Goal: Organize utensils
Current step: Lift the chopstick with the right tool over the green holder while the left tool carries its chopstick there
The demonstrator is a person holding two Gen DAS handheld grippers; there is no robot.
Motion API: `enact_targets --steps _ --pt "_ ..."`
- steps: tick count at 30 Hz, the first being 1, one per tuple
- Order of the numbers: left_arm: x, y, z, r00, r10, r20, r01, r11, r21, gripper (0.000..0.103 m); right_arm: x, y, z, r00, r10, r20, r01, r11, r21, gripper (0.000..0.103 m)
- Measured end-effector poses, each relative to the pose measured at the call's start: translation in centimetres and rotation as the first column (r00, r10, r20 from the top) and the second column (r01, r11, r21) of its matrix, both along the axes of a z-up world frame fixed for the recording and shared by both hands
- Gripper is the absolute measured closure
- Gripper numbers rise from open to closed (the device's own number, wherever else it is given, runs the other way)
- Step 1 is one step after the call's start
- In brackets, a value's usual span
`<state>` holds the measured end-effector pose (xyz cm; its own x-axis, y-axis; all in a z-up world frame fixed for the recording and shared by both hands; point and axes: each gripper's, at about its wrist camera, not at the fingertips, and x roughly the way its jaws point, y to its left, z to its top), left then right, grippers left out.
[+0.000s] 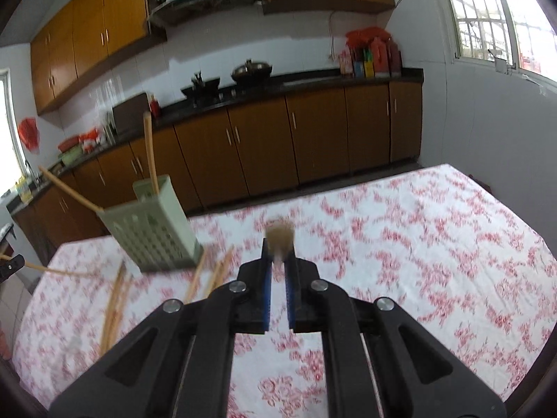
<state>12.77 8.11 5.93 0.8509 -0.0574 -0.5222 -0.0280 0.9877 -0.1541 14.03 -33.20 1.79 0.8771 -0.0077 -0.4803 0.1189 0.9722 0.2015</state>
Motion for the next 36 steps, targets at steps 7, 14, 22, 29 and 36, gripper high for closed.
enact_targets --steps 7,14,22,29,36 --pt "0.2 -0.2 1.1 0.999 -0.013 0.031 0.012 1.0 0.017 0.096 0.3 0.1 0.7 1.0 0.005 0.016 -0.004 1.0 -0.009 0.095" --pt "0.0 -0.6 2.3 0.998 -0.037 0.055 0.036 0.999 0.015 0.096 0.1 0.7 2.4 0.998 0.053 0.027 -0.054 0.999 0.001 0.095" --pt "-0.9 -3.0 7.5 0.979 -0.139 0.146 0.143 0.99 -0.015 0.096 -0.3 2.7 8.5 0.969 0.222 0.109 -0.232 0.969 0.084 0.095" --pt "-0.5 -5.8 11.0 0.955 -0.182 0.233 0.194 0.98 -0.031 0.096 0.1 5.1 12.4 0.936 0.291 0.2 -0.309 0.948 0.069 0.095" --pt "2.4 -7.9 12.7 0.945 -0.146 0.293 0.164 0.986 -0.036 0.096 3.9 7.3 13.7 0.933 0.304 0.195 -0.313 0.949 0.019 0.095"
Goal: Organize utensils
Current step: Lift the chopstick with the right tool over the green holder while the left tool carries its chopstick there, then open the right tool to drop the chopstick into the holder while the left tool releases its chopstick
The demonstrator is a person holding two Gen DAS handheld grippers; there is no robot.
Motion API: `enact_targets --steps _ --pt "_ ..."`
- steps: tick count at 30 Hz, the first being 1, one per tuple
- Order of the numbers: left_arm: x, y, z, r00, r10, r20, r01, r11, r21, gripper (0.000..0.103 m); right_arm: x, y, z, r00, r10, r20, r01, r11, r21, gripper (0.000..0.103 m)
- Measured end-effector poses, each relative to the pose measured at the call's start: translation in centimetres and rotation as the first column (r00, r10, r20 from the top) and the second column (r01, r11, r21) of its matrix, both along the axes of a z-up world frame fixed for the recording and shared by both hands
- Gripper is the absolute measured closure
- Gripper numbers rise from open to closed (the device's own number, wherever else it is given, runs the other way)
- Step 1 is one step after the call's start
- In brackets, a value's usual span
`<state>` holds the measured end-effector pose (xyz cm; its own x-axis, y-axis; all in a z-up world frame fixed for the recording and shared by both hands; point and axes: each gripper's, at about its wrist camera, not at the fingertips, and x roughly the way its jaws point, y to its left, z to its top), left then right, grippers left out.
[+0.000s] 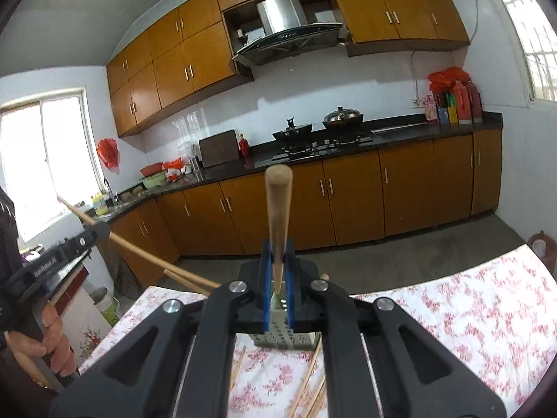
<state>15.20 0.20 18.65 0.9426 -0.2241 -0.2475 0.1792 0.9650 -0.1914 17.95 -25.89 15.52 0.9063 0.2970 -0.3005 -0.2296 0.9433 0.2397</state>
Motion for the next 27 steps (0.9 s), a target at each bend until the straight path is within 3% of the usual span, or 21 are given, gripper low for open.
enact_targets --steps 8,16,27 --pt "4.2 -1.0 -3.1 0.992 0.0 -0.124 0.001 1.0 0.008 0.096 5.5 1.6 -2.5 0.992 0.011 -0.129 -0.017 0.999 -0.04 0.095" --pt "5.9 -1.1 -5.7 0.98 -0.004 -0.2 0.009 1.0 0.027 0.096 8.0 2.9 -5.1 0.978 0.017 -0.21 -0.027 0.999 -0.045 0.095" --pt "5.3 0.1 -4.7 0.98 0.012 -0.199 -0.014 1.0 -0.011 0.095 5.5 0.9 -3.8 0.987 -0.054 -0.152 0.052 0.998 -0.018 0.083"
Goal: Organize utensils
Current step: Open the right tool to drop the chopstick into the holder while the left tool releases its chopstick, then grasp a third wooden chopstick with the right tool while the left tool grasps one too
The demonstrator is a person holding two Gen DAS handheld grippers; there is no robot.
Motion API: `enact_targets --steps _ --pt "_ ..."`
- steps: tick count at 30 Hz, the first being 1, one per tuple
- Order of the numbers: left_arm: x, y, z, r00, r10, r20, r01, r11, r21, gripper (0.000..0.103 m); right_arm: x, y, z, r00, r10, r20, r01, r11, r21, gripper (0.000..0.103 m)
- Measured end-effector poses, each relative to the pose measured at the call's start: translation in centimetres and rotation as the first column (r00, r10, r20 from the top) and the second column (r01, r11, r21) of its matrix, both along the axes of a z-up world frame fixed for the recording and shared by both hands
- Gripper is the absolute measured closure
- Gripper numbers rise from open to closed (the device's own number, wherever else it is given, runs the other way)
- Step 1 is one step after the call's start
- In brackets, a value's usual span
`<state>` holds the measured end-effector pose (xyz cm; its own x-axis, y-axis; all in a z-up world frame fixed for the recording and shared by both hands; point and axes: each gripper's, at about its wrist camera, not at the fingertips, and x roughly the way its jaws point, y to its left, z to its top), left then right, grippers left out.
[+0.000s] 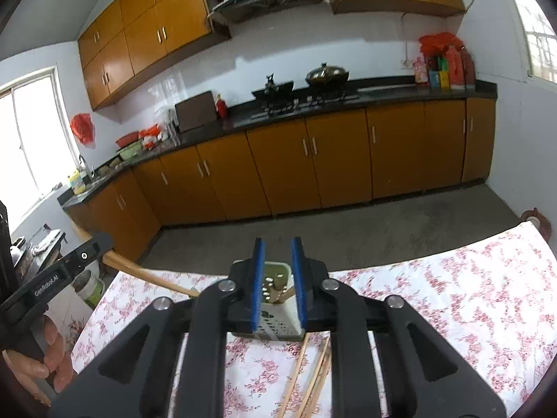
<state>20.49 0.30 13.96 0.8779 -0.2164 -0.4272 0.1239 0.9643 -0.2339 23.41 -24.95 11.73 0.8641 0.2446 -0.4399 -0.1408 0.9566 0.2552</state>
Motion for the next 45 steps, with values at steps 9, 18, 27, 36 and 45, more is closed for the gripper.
enact_targets --steps 9,18,27,36,45 --pt "-3.3 1.6 1.3 0.998 0.023 0.055 -0.023 1.0 -0.014 0.094 -5.5 -3.2 -0.7 0.995 -0.088 0.037 0.089 0.996 -0.009 0.081" --pt "-6.6 4.6 -4.5 0.994 0.106 -0.029 -0.103 0.992 0.072 0.094 -7.0 -5.3 -12.2 0.963 -0.14 -0.231 0.14 0.99 -0.016 0.08" --pt "-7.1 6.7 -13.7 0.958 0.168 -0.233 -0.14 0.981 0.132 0.094 -5.6 0.5 -20.6 0.91 -0.005 -0.415 0.008 1.0 0.005 0.082" --pt "-8.1 6.8 -17.3 0.936 0.143 -0.321 -0.121 0.989 0.087 0.094 -4.7 2.8 -21.9 0.904 -0.03 -0.427 -0.025 0.992 -0.123 0.093" --pt "-7.5 4.3 -18.6 0.929 0.019 -0.369 -0.01 1.0 0.025 0.094 -4.5 -2.1 -22.0 0.889 -0.203 -0.41 0.139 0.973 -0.183 0.095"
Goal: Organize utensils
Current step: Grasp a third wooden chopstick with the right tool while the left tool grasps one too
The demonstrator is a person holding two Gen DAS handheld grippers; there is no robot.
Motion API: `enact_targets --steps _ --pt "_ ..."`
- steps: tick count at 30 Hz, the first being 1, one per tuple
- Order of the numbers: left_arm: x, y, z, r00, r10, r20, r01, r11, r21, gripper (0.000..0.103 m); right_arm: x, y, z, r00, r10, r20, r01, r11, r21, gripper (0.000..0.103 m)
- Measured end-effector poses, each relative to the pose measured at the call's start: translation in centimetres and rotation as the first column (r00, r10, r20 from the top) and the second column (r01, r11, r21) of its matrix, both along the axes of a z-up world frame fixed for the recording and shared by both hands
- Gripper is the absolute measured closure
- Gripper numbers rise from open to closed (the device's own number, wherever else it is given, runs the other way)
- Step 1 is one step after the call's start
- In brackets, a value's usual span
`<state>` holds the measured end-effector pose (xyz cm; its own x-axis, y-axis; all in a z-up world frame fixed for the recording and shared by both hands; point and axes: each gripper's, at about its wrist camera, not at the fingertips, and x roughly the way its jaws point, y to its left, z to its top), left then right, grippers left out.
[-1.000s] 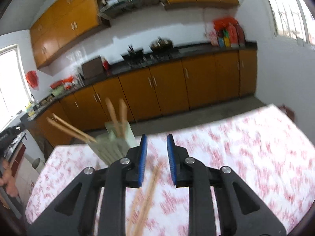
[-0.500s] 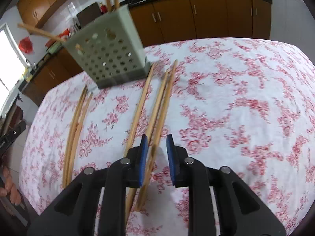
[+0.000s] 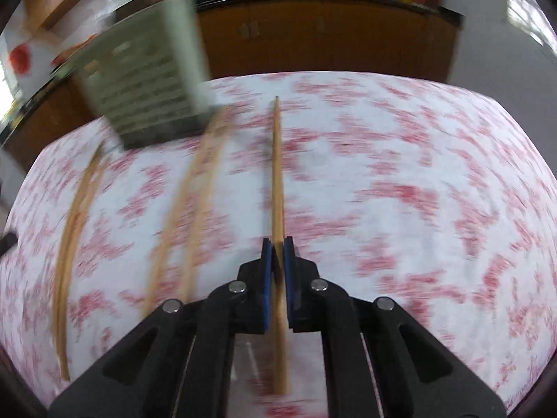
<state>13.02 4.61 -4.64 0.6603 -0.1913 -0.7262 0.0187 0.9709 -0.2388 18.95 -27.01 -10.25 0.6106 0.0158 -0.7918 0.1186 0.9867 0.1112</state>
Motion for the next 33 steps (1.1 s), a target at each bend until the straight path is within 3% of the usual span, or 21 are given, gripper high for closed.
enact_targets --steps 3,14,21,27,33 --pt "0.4 -1.0 -0.9 0.999 -0.034 -0.03 0.033 0.999 -0.023 0.094 -0.3 -1.8 0.0 0.999 -0.036 -0.001 0.036 0.999 0.017 0.095" --pt "1.5 -3.3 -2.8 0.995 -0.058 -0.087 0.057 0.998 -0.017 0.094 -0.4 -2.0 -0.3 1.0 -0.014 0.014 0.015 1.0 -0.014 0.095" --pt "2.0 -3.6 -3.4 0.995 -0.016 -0.103 0.018 1.0 0.021 0.094 -0.4 -2.0 -0.4 1.0 -0.015 0.017 0.015 1.0 -0.013 0.095" --pt "2.3 -4.4 -3.6 0.996 -0.007 -0.089 0.015 0.995 0.097 0.095 -0.3 -1.4 -0.3 1.0 -0.003 0.02 0.003 0.999 -0.034 0.094" --pt "3.4 -0.2 -3.5 0.991 0.095 -0.094 -0.085 0.99 0.112 0.096 0.1 -1.9 -0.4 1.0 0.014 0.02 -0.013 1.0 -0.027 0.095"
